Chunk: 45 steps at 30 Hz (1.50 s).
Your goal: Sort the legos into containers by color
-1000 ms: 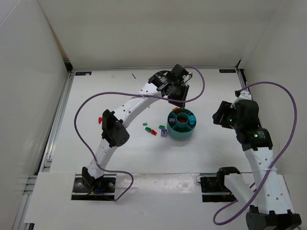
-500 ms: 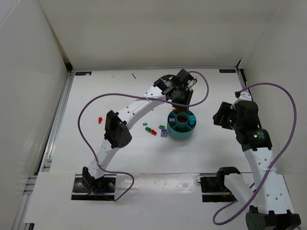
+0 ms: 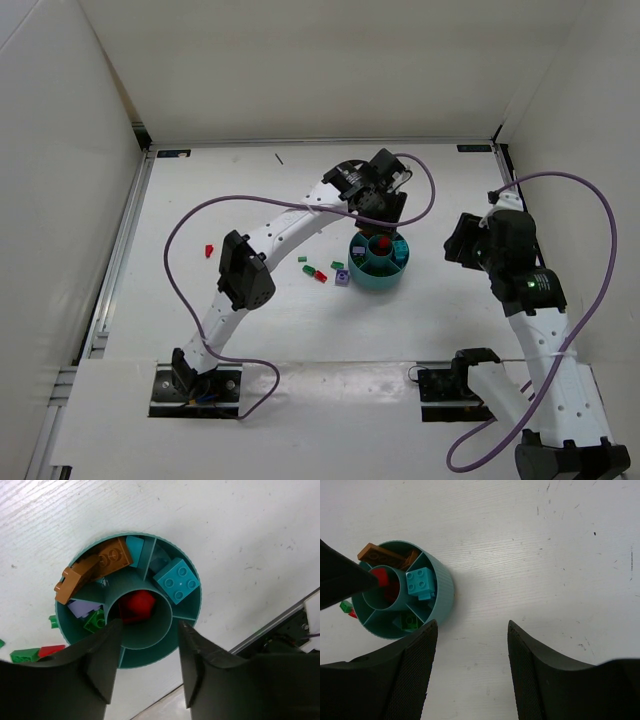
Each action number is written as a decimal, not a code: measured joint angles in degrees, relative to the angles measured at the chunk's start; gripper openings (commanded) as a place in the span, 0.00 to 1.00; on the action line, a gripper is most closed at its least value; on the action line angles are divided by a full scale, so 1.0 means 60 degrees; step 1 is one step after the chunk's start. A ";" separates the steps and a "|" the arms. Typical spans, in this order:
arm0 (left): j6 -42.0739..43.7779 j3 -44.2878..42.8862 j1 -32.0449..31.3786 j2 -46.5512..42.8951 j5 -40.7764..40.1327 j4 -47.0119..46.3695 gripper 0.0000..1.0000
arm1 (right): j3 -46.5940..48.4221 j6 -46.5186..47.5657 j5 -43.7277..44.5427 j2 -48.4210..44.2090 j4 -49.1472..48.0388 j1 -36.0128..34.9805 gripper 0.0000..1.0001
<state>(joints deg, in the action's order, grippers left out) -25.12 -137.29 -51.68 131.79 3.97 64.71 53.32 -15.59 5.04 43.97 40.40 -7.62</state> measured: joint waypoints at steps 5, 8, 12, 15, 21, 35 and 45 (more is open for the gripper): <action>0.0004 0.0011 -0.0007 -0.0040 0.0044 0.0000 0.77 | 0.0000 0.0029 0.0127 -0.0007 0.0000 -0.0062 0.62; 0.0018 0.0011 -0.0007 -0.0131 0.0058 -0.0004 0.77 | 0.0000 0.0055 0.0175 -0.0022 0.0004 -0.0084 0.62; 0.0117 0.0015 -0.0004 -0.0386 0.0058 -0.0004 0.77 | 0.0000 0.0186 0.0240 -0.0069 0.0000 -0.0193 0.62; 0.0146 0.0375 0.0091 -0.0929 0.0055 -0.0168 0.77 | 0.0000 0.0364 0.0313 -0.0135 0.0000 -0.0459 0.62; -0.0117 0.3395 0.1042 -0.3570 -0.0055 -0.0597 0.79 | 0.0135 0.0896 0.0783 0.0226 -0.0084 -0.2568 0.62; -0.1723 1.0936 0.5173 -0.9278 -0.1129 -0.0382 1.00 | 0.2688 0.2998 -0.0419 0.6331 -0.2044 -0.7023 0.62; -0.2044 1.2324 0.6306 -1.1216 -0.1271 0.0244 1.00 | 0.4499 0.3603 -0.1366 0.9970 -0.2579 -0.7271 0.58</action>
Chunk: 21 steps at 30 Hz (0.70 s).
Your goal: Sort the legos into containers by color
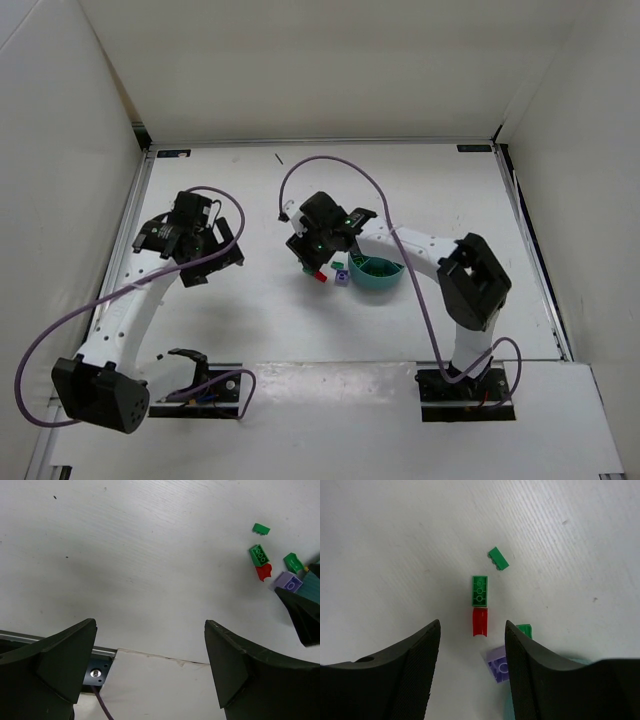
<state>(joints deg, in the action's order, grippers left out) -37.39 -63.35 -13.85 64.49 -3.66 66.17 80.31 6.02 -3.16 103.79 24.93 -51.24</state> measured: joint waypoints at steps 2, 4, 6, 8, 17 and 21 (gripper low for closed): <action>0.0000 0.0000 0.0033 0.0036 0.0007 -0.0004 1.00 | 0.0073 0.0029 -0.0007 0.0426 0.0055 0.0029 0.58; 0.0015 0.0000 0.0040 0.0124 0.0047 -0.0015 1.00 | 0.0299 0.0033 0.0029 0.0852 0.0204 0.0029 0.58; 0.0044 0.0000 0.0040 0.0233 0.0069 -0.0033 1.00 | 0.0590 0.0029 0.0087 0.1202 0.0233 0.0007 0.58; 0.0087 0.0000 0.0047 0.0364 0.0120 -0.0033 1.00 | 0.0827 0.0025 0.0171 0.1457 0.0237 -0.0040 0.58; 0.0346 -0.0026 0.0175 0.0674 0.0248 -0.0036 1.00 | 0.1206 -0.0182 0.0200 0.2160 0.0084 -0.0102 0.56; 0.0430 -0.0040 0.0299 0.0678 0.0291 -0.0029 1.00 | 0.1122 -0.0229 0.0302 0.2175 0.0073 -0.0168 0.48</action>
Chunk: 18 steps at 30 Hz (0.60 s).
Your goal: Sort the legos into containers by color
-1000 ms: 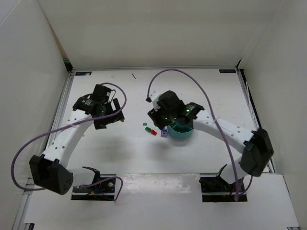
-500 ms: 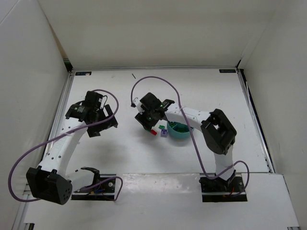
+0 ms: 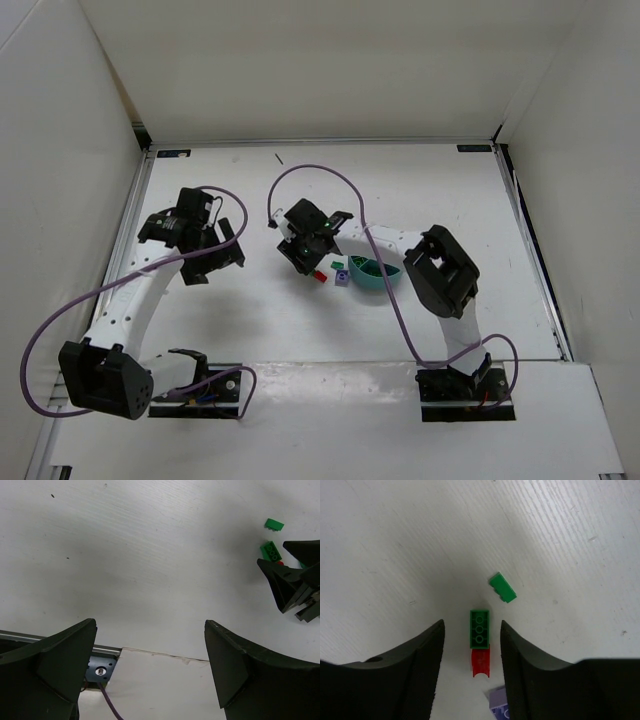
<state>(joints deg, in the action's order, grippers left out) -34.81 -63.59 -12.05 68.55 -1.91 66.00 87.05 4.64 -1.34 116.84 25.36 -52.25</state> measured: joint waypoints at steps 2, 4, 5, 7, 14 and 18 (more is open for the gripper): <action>0.0040 -0.0004 0.0033 0.0015 0.0022 -0.0004 1.00 | -0.0051 -0.0095 -0.0004 0.0029 -0.0051 -0.0044 0.44; 0.0066 -0.0004 0.0051 0.0029 0.0051 -0.0004 1.00 | -0.0069 -0.0204 -0.0007 0.0127 -0.0062 -0.0084 0.44; 0.0080 -0.0004 0.0055 0.0040 0.0076 -0.0004 1.00 | -0.0098 -0.0237 -0.0015 0.0182 -0.0095 -0.0106 0.44; 0.0087 -0.0004 0.0055 0.0047 0.0091 0.0000 1.00 | -0.0127 -0.0259 -0.0018 0.0240 -0.0157 -0.0127 0.44; 0.0124 -0.0007 0.0058 0.0047 0.0146 -0.0004 1.00 | -0.0444 -0.0452 0.0062 0.0120 -0.0583 -0.0189 0.46; 0.0124 -0.0011 0.0058 0.0047 0.0157 0.0000 1.00 | -0.0623 -0.0539 0.0295 0.0033 -0.0801 -0.0200 0.46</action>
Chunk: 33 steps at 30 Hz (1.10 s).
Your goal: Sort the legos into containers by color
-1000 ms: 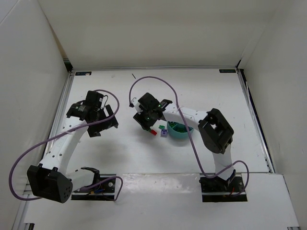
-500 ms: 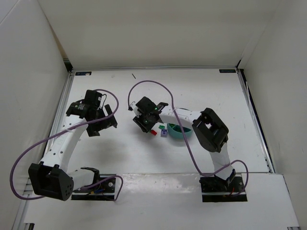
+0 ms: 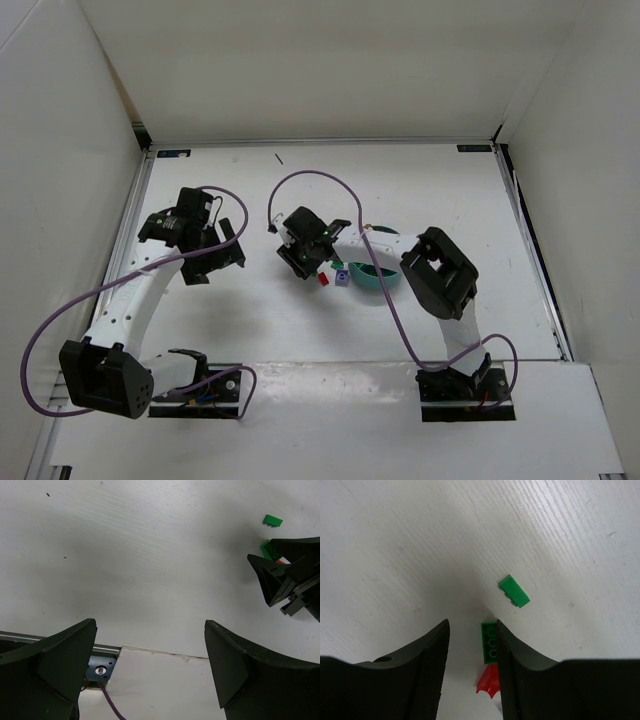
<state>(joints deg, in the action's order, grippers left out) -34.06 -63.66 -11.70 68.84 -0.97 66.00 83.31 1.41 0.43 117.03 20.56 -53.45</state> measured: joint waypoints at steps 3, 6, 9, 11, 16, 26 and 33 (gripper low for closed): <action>0.0000 0.0000 0.0004 0.0000 0.0018 -0.0007 1.00 | -0.0102 0.0047 0.0211 -0.0062 -0.0102 -0.0004 0.48; -0.0004 0.0000 0.0004 0.0000 0.0029 -0.0018 1.00 | -0.0098 0.0157 0.0444 -0.0087 -0.0051 0.0033 0.50; -0.0004 0.0000 0.0004 0.0004 0.0055 -0.0084 1.00 | -0.0113 0.0306 0.0594 -0.0240 0.0117 0.0044 0.51; -0.0004 0.0000 0.0004 0.0007 0.0113 -0.0106 1.00 | -0.0124 0.0339 0.0656 -0.0514 0.0204 0.0069 0.51; -0.0004 0.0000 0.0004 0.0087 0.0251 -0.0229 1.00 | -0.0437 0.0306 0.0729 -0.1472 0.0229 0.0084 0.53; 0.0018 0.0000 0.0004 0.0273 0.0412 -0.0299 1.00 | -0.1705 -0.0295 0.0841 -0.1854 0.0368 -0.0193 0.53; 0.0036 0.0000 0.0004 0.0273 0.0492 -0.0291 1.00 | -0.1792 -0.0801 0.0871 -0.1603 0.0233 -0.0273 0.53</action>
<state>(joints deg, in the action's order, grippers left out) -33.85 -63.66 -11.68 70.48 1.98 64.25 72.55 -3.40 5.65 107.42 21.96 -55.09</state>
